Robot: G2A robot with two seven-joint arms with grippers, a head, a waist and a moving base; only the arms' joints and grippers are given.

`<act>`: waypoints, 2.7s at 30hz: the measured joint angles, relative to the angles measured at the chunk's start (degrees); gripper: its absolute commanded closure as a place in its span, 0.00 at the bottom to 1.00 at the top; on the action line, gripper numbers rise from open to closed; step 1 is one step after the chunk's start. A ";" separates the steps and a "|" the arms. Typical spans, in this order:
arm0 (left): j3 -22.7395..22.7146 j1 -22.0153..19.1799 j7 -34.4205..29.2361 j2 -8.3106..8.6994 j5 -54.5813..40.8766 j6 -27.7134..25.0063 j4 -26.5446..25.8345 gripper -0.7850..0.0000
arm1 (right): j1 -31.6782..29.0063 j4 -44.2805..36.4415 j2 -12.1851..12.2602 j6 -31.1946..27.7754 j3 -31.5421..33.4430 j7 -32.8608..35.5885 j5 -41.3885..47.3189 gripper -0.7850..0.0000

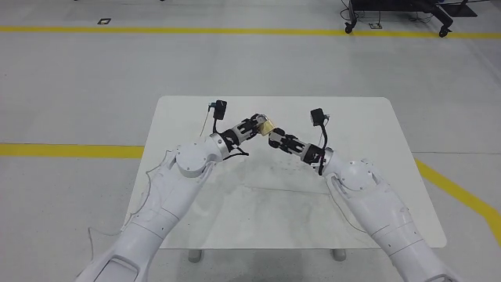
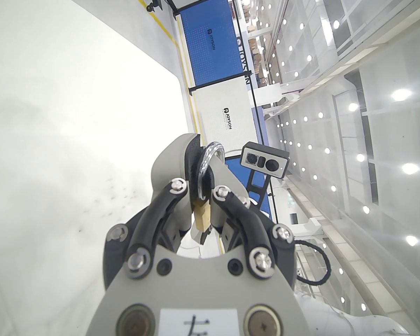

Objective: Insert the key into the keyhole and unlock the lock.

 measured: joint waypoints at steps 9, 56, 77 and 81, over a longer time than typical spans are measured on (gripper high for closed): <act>-0.53 -0.30 0.73 -0.45 -2.30 2.23 0.87 1.00 | -0.26 0.21 -0.11 -0.44 0.49 -0.90 0.24 0.00; -2.87 -7.26 -18.69 -3.05 -29.50 26.03 14.57 1.00 | 0.37 1.02 -0.40 -9.57 0.55 0.08 1.88 1.00; -4.32 -2.88 -10.03 -2.36 -20.64 5.41 7.06 1.00 | -0.28 1.77 -0.39 -13.29 1.49 0.88 4.58 0.36; -4.72 -1.54 -9.07 -2.06 -18.09 1.78 4.90 1.00 | -0.27 2.15 -0.63 -7.23 0.62 7.62 15.51 0.81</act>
